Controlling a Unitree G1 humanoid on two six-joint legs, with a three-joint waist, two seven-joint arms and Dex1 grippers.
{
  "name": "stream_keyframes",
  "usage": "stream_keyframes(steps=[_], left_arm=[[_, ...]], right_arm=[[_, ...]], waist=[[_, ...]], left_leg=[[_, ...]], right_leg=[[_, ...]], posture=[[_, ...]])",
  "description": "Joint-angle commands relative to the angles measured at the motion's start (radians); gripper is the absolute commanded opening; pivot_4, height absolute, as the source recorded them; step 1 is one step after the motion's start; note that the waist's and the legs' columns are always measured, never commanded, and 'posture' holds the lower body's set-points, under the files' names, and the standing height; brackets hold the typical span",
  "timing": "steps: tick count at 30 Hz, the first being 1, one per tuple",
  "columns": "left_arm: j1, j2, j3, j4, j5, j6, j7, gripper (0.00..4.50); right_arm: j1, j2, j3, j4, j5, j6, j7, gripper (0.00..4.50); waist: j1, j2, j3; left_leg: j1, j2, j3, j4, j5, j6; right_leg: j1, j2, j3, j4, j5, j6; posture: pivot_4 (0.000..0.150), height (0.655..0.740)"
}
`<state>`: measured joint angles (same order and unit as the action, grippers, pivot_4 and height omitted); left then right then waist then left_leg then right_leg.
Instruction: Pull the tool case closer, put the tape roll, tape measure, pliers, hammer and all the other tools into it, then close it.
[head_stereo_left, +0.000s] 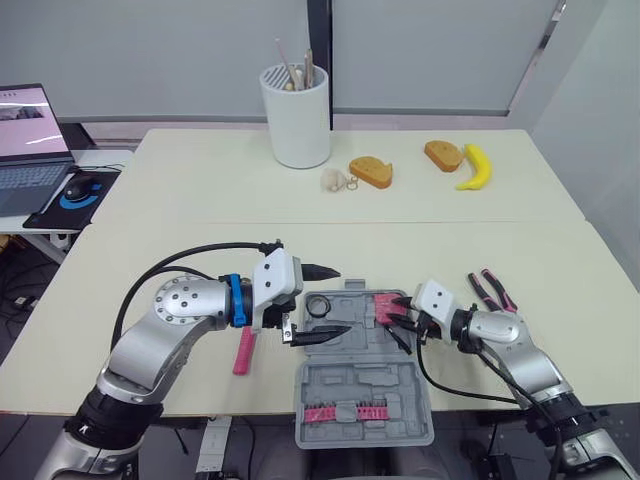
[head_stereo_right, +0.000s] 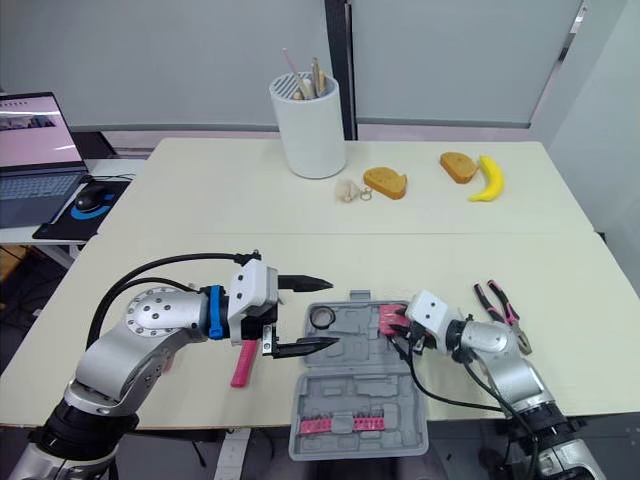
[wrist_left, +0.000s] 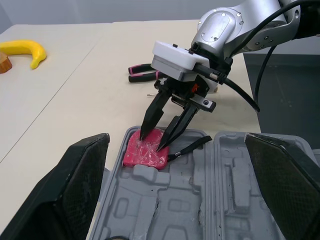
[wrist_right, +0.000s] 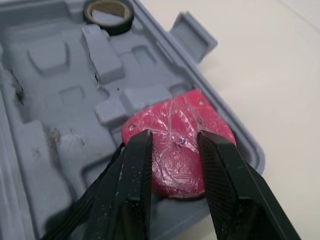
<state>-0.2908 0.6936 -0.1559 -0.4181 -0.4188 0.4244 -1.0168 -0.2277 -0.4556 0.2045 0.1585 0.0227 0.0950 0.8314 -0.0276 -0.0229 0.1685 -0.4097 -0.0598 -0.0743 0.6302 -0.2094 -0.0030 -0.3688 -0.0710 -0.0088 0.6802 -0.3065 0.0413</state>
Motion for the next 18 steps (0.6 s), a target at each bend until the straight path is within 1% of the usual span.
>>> stream_keyframes(steps=[1,3,7,13,15,17,18], left_arm=[[-0.007,-0.004,-0.008,-0.019,0.005,-0.008,-0.002,4.50],[-0.002,-0.002,-0.007,-0.027,0.004,-0.004,0.000,4.50],[0.010,0.002,-0.005,-0.035,0.004,-0.004,0.002,4.50],[0.018,0.002,0.005,-0.029,0.001,-0.009,0.002,4.50],[0.024,0.004,0.014,-0.021,0.001,-0.013,0.002,4.50],[0.032,0.004,0.046,-0.010,-0.022,0.003,0.011,4.50],[0.036,0.003,0.072,-0.005,-0.045,0.020,0.020,4.50]], right_arm=[[0.019,0.027,-0.009,0.086,0.020,0.069,-0.017,1.50],[0.026,0.025,0.000,0.099,0.010,0.064,-0.014,1.50],[0.031,0.028,0.004,0.102,0.009,0.049,-0.018,1.50],[0.009,0.020,0.014,0.058,0.014,0.003,0.011,1.50],[0.009,0.018,-0.001,0.035,0.033,-0.014,0.019,1.50],[0.005,0.005,-0.035,-0.034,0.085,0.010,0.039,1.50],[0.004,-0.007,-0.056,-0.080,0.115,0.030,0.056,1.68]], waist=[[-0.002,0.000,-0.001],[-0.002,0.000,-0.001],[-0.001,-0.001,-0.001],[-0.001,-0.001,-0.001],[-0.001,-0.001,-0.001],[-0.001,0.000,-0.001],[-0.001,0.000,0.000]], left_leg=[[0.002,0.000,0.000,0.000,0.000,0.000],[0.004,0.001,0.000,-0.001,0.000,0.000],[0.012,0.001,0.000,-0.002,-0.002,-0.002],[0.012,0.001,0.000,-0.002,-0.002,-0.002],[0.012,0.001,0.000,-0.002,-0.002,-0.002],[0.011,0.001,0.000,-0.002,-0.002,-0.002],[0.011,0.001,0.000,-0.002,-0.002,-0.002]], right_leg=[[0.001,0.000,0.000,0.000,0.000,0.000],[0.003,0.000,0.001,0.000,0.000,0.000],[0.012,0.000,0.000,-0.002,-0.001,-0.001],[0.012,0.000,0.000,-0.002,-0.001,-0.001],[0.012,0.000,0.000,-0.002,-0.001,-0.001],[0.011,0.000,0.000,-0.002,-0.001,-0.001],[0.011,0.000,0.000,-0.002,-0.001,-0.001]], posture=[[0.150,0.7400],[0.150,0.7400],[0.150,0.7400],[0.150,0.7400],[0.150,0.7400],[0.150,0.7400],[0.150,0.7400]])
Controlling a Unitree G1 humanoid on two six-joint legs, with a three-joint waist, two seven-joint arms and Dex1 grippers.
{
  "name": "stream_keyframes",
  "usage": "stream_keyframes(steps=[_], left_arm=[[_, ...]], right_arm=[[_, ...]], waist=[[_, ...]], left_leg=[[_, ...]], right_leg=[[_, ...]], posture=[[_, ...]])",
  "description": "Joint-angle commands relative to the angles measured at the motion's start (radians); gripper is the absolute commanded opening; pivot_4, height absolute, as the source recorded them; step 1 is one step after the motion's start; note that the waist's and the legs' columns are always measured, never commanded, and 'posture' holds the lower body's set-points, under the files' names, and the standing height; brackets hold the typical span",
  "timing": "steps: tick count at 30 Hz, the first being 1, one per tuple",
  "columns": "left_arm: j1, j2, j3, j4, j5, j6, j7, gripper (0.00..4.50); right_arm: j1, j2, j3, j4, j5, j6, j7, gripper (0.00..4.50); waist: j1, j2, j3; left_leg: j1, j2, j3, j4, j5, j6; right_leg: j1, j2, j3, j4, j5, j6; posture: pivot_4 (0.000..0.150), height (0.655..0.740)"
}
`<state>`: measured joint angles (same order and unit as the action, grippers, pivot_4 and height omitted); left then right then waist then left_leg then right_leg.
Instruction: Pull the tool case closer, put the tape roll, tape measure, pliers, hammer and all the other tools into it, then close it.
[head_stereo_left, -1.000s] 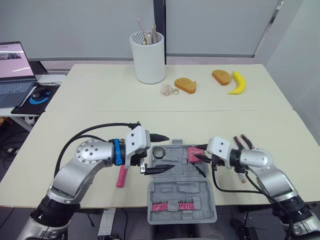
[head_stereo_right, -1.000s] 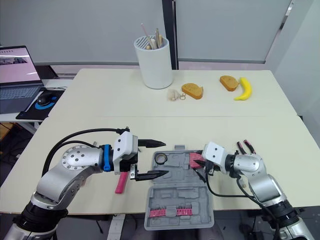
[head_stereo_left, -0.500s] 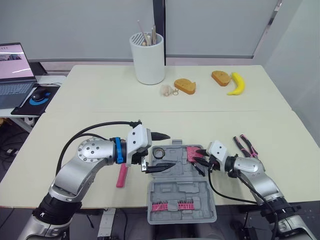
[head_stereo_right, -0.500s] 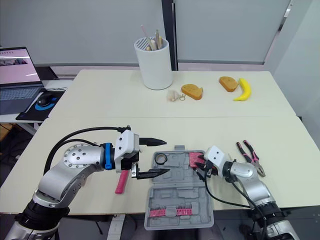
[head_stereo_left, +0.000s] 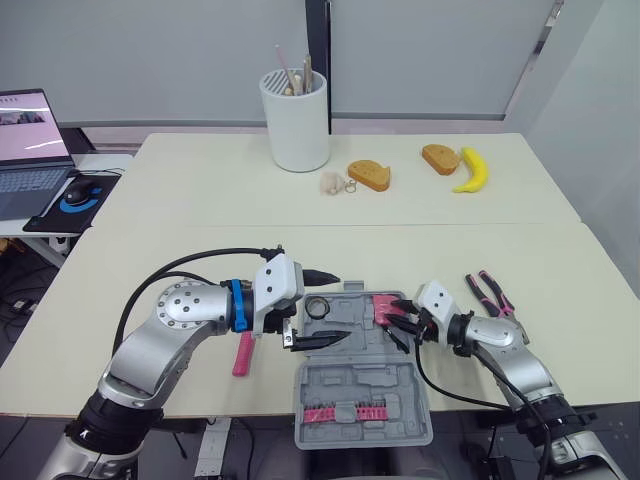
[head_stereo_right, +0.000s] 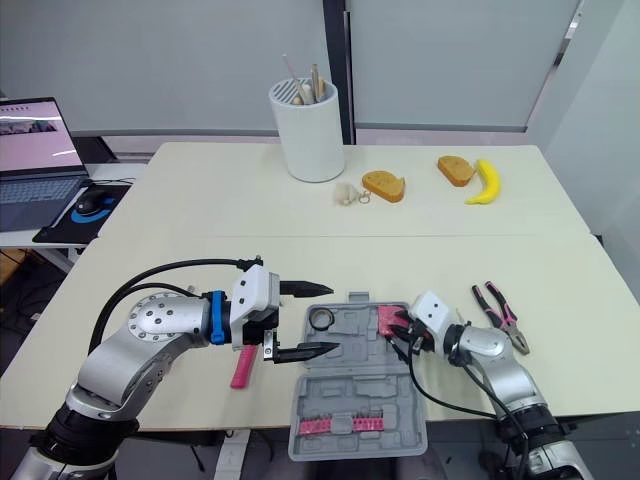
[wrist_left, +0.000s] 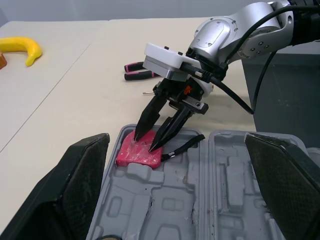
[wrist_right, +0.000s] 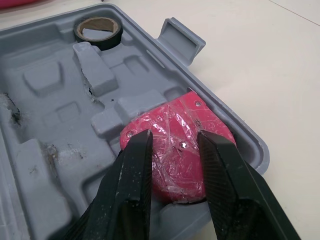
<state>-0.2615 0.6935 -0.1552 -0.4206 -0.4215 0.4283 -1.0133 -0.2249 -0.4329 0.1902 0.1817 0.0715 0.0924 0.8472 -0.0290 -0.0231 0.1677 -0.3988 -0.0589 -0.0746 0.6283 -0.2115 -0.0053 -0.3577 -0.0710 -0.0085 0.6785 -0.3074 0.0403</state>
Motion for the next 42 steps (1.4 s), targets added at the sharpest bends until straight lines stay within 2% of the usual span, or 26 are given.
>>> stream_keyframes(steps=[1,7,9,11,14,18,25,31,42], left_arm=[[0.017,0.010,0.103,0.004,-0.063,0.032,0.019,4.50],[0.095,0.116,0.311,0.089,-0.129,0.086,-0.005,4.50],[0.111,0.155,0.394,0.141,-0.155,0.104,-0.017,4.50],[0.136,0.199,0.470,0.208,-0.168,0.109,-0.048,4.50],[0.198,0.280,0.585,0.314,-0.163,0.102,-0.112,4.50],[0.262,0.351,0.706,0.428,-0.164,0.107,-0.167,4.50],[0.359,0.408,0.842,0.625,-0.113,0.067,-0.207,4.50],[0.394,0.430,0.858,0.732,-0.086,0.053,-0.237,4.50],[0.392,0.417,0.852,0.718,-0.081,0.058,-0.220,4.50]], right_arm=[[0.002,-0.051,-0.066,-0.154,0.104,0.061,0.062,1.88],[0.006,-0.242,-0.235,-0.355,0.305,0.235,0.181,3.20],[0.006,-0.315,-0.295,-0.378,0.353,0.286,0.210,3.74],[0.006,-0.377,-0.358,-0.383,0.402,0.335,0.234,4.46],[0.022,-0.466,-0.471,-0.386,0.484,0.446,0.247,4.49],[0.102,-0.552,-0.584,-0.358,0.491,0.487,0.260,4.49],[0.250,-0.565,-0.734,-0.248,0.446,0.418,0.267,4.49],[0.311,-0.586,-0.784,-0.182,0.462,0.428,0.322,4.49],[0.345,-0.577,-0.791,-0.180,0.453,0.408,0.314,4.49]], waist=[[0.000,0.001,0.001],[0.002,0.002,0.003],[0.003,0.002,0.003],[0.004,0.002,0.004],[0.003,0.001,0.005],[0.011,0.001,0.005],[0.020,0.001,0.005],[0.022,0.002,0.006],[0.023,0.002,0.006]], left_leg=[[-0.001,0.000,0.000,0.000,0.000,0.000],[-0.002,0.001,-0.001,0.000,0.000,0.000],[-0.002,0.001,-0.001,0.000,0.000,0.000],[-0.002,0.001,-0.001,0.000,0.000,0.000],[-0.003,0.001,0.000,-0.001,-0.001,0.000],[-0.008,0.002,0.000,-0.001,-0.002,-0.001],[-0.014,0.002,0.001,-0.001,-0.002,-0.001],[-0.015,0.002,0.002,-0.001,-0.002,-0.001],[-0.016,0.003,0.002,-0.001,-0.002,-0.001]], right_leg=[[-0.001,0.000,0.000,0.000,0.000,0.000],[-0.002,0.000,-0.001,0.000,0.000,0.000],[-0.002,0.000,-0.001,0.000,-0.001,-0.001],[-0.002,-0.001,-0.001,0.000,-0.001,-0.001],[-0.004,-0.001,-0.001,0.000,-0.002,-0.003],[-0.010,-0.002,-0.002,0.000,-0.003,-0.004],[-0.016,-0.004,-0.002,0.000,-0.003,-0.004],[-0.017,-0.005,-0.002,0.000,-0.003,-0.005],[-0.019,-0.005,-0.002,0.000,-0.003,-0.006]], posture=[[0.150,0.7400],[0.150,0.7400],[0.150,0.7400],[0.150,0.7400],[0.150,0.7400],[0.150,0.7400],[0.150,0.7400],[0.150,0.7400],[0.150,0.7400]])
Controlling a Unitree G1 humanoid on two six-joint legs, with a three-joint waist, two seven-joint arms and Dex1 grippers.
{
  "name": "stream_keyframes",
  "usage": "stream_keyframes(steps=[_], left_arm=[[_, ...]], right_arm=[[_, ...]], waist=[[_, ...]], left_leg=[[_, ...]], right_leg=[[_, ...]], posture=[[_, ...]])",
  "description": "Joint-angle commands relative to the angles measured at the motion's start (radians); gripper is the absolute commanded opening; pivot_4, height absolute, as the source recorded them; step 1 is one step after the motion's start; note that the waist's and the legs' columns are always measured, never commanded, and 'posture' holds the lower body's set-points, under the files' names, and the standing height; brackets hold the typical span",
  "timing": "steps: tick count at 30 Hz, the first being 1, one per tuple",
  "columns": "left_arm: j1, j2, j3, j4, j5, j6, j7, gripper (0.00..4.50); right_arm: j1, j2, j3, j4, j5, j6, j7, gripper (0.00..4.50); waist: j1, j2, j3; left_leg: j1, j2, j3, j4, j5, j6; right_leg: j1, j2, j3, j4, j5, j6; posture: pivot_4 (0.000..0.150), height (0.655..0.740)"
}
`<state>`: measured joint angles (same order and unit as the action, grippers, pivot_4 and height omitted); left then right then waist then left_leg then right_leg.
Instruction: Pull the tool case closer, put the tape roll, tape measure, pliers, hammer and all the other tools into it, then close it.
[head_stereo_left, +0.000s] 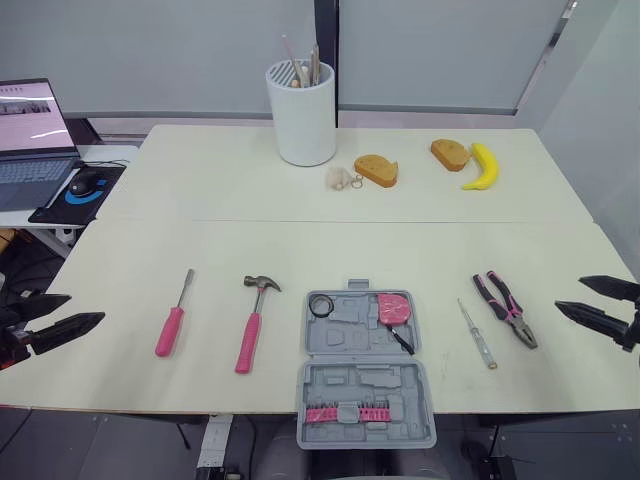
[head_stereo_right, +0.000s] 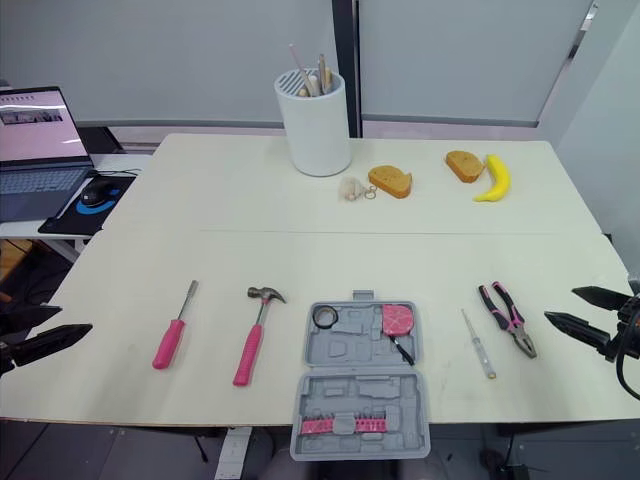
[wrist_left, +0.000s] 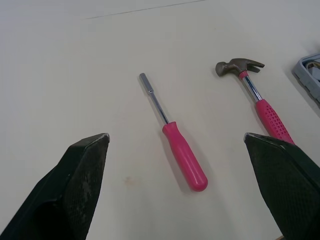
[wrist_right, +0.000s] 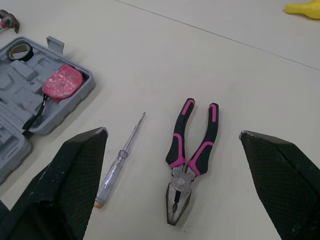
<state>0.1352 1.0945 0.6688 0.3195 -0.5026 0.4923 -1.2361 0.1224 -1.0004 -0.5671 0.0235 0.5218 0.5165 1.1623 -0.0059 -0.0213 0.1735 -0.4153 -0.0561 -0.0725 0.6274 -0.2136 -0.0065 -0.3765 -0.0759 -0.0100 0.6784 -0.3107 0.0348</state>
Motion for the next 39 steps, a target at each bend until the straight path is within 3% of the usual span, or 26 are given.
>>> stream_keyframes(steps=[1,18,22,26,31,39], left_arm=[[-0.005,0.015,0.028,-0.023,-0.001,-0.005,0.004,4.50],[-0.092,0.009,-0.025,-0.062,-0.003,0.023,0.039,4.50],[-0.184,-0.023,-0.083,-0.160,-0.064,0.075,0.065,4.50],[-0.326,-0.071,-0.223,-0.327,-0.094,0.106,0.091,4.50],[-0.569,-0.239,-0.496,-0.554,-0.122,0.132,0.132,4.50],[-0.676,-0.452,-0.763,-0.723,-0.042,-0.002,0.148,4.50]], right_arm=[[-0.003,-0.009,-0.031,-0.025,0.002,-0.019,-0.006,4.49],[0.024,0.002,-0.048,-0.037,-0.027,-0.050,-0.041,4.49],[0.045,0.006,-0.060,-0.015,-0.040,-0.080,-0.046,4.49],[0.104,0.023,-0.075,-0.033,-0.055,-0.111,-0.050,4.49],[0.230,0.128,-0.108,-0.178,-0.045,-0.120,-0.100,4.49],[0.380,0.280,-0.101,-0.323,-0.099,-0.216,-0.186,4.49]], waist=[[0.000,0.000,0.000],[0.001,0.000,0.000],[0.006,-0.001,0.000],[0.016,-0.001,0.000],[0.029,-0.002,0.000],[-0.003,-0.002,-0.001]], left_leg=[[0.000,0.000,0.000,0.000,0.000,0.000],[0.000,0.000,0.000,0.000,0.000,0.000],[0.000,0.000,0.000,0.000,0.000,0.000],[0.000,-0.001,0.000,0.002,0.000,0.000],[-0.002,-0.003,-0.001,0.002,0.000,0.000],[0.001,-0.001,0.001,0.003,0.000,0.000]], right_leg=[[0.000,0.000,0.000,0.000,0.000,0.000],[0.000,0.000,0.000,0.000,0.000,0.000],[0.001,0.000,0.000,0.000,0.000,0.000],[0.002,0.000,-0.001,0.000,0.001,0.002],[0.003,0.001,0.000,0.000,0.002,0.003],[0.004,0.005,0.002,0.001,0.002,0.004]], posture=[[0.150,0.7400],[0.150,0.7400],[0.150,0.7400],[0.150,0.7400],[0.150,0.7400],[0.150,0.7400]])
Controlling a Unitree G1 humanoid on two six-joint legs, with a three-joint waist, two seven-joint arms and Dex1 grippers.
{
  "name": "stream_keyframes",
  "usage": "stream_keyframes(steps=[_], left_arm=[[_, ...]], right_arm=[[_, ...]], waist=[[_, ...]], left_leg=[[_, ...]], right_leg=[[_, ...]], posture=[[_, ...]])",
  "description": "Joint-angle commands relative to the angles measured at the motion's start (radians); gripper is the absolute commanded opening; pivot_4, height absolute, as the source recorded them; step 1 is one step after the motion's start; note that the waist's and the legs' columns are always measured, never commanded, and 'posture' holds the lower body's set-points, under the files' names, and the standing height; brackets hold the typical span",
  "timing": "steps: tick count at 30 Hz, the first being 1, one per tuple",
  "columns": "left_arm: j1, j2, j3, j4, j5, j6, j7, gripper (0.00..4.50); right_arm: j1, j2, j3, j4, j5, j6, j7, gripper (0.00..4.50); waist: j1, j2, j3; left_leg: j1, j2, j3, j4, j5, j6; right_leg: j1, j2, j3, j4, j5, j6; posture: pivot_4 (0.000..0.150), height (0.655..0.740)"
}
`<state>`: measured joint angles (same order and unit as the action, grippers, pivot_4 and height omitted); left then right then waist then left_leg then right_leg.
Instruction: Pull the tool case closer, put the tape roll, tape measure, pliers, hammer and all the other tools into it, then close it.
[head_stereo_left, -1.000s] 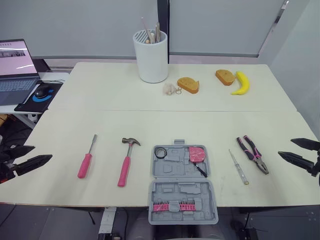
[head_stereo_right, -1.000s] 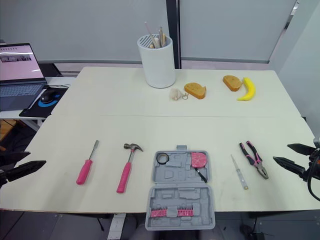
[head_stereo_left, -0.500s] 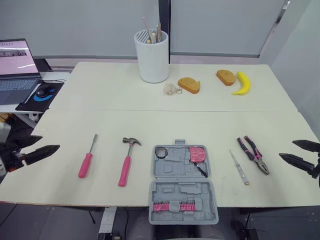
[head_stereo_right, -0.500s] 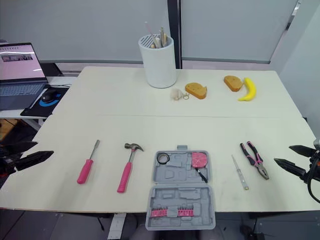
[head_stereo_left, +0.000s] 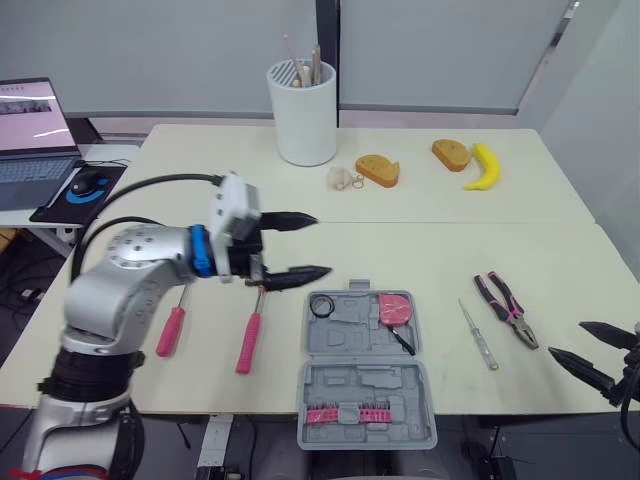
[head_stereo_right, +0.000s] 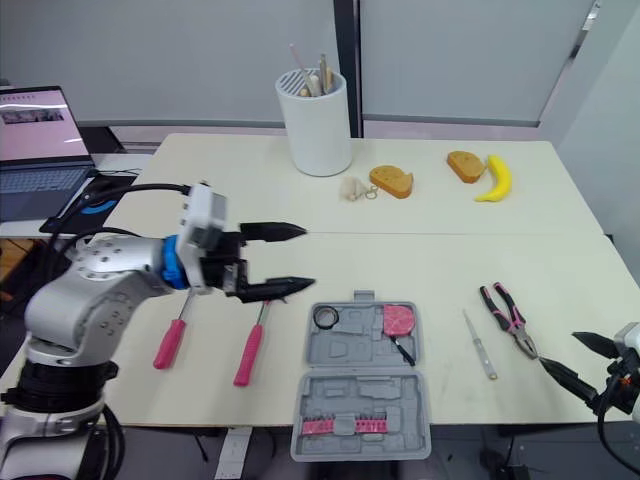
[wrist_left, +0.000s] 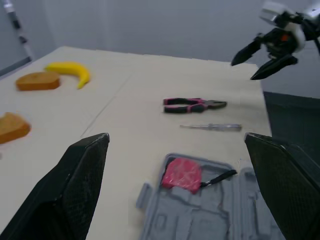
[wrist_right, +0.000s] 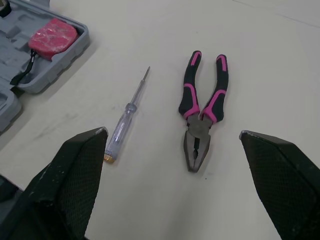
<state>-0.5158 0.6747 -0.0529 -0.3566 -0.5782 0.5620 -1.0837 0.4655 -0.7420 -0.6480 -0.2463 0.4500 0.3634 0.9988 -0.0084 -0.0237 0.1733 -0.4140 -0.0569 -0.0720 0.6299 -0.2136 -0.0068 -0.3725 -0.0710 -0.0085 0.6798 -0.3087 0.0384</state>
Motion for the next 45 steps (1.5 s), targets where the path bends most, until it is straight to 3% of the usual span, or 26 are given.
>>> stream_keyframes(steps=[1,7,22,35,38,41,45], left_arm=[[-0.028,-0.048,-0.057,-0.051,0.039,-0.090,-0.003,4.50],[-0.002,-0.074,-0.095,-0.055,0.052,-0.141,-0.022,4.50],[-0.001,-0.078,-0.121,-0.125,0.036,-0.066,0.019,4.50],[0.011,-0.063,-0.115,-0.106,0.058,-0.076,0.015,4.50],[0.019,-0.061,-0.120,-0.101,0.067,-0.093,0.009,4.50],[0.025,-0.065,-0.123,-0.097,0.071,-0.102,0.006,4.50],[0.027,-0.073,-0.127,-0.091,0.076,-0.112,0.005,4.50]], right_arm=[[0.055,0.031,-0.011,-0.057,-0.037,-0.079,-0.022,4.49],[0.020,0.067,0.076,0.013,-0.096,-0.156,-0.065,4.49],[-0.383,0.046,0.320,0.541,-0.256,-0.305,-0.143,4.49],[-0.498,0.044,0.388,0.722,-0.287,-0.335,-0.141,4.49],[-0.499,0.045,0.390,0.724,-0.280,-0.335,-0.137,3.87],[-0.498,0.046,0.392,0.720,-0.276,-0.335,-0.138,2.80],[-0.493,0.044,0.403,0.708,-0.279,-0.340,-0.143,2.01]], waist=[[0.000,0.001,-0.001],[0.000,0.001,0.000],[0.005,0.001,0.000],[0.000,0.001,-0.001],[0.000,0.001,-0.001],[0.000,0.001,-0.001],[0.000,0.001,-0.001]], left_leg=[[0.000,0.000,0.000,0.000,0.000,0.000],[0.004,0.000,0.000,0.000,0.000,0.000],[0.004,-0.001,-0.001,0.000,0.000,0.000],[0.005,-0.001,0.000,0.001,0.000,0.000],[0.006,-0.001,0.000,0.001,0.000,0.000],[0.007,-0.001,0.000,0.001,0.000,0.000],[0.007,-0.001,0.000,0.001,0.000,0.000]], right_leg=[[0.000,0.000,0.000,0.000,0.000,0.000],[0.003,0.000,0.000,0.000,0.000,0.000],[0.004,0.000,0.000,0.000,0.000,0.000],[0.005,0.001,0.000,0.001,0.000,0.000],[0.006,0.001,0.000,0.001,0.000,0.000],[0.007,0.001,0.000,0.000,0.000,0.000],[0.008,0.001,0.000,0.000,0.000,0.000]], posture=[[0.150,0.7400],[0.150,0.7400],[0.150,0.7400],[0.150,0.7400],[0.150,0.7400],[0.150,0.7400],[0.150,0.7400]])
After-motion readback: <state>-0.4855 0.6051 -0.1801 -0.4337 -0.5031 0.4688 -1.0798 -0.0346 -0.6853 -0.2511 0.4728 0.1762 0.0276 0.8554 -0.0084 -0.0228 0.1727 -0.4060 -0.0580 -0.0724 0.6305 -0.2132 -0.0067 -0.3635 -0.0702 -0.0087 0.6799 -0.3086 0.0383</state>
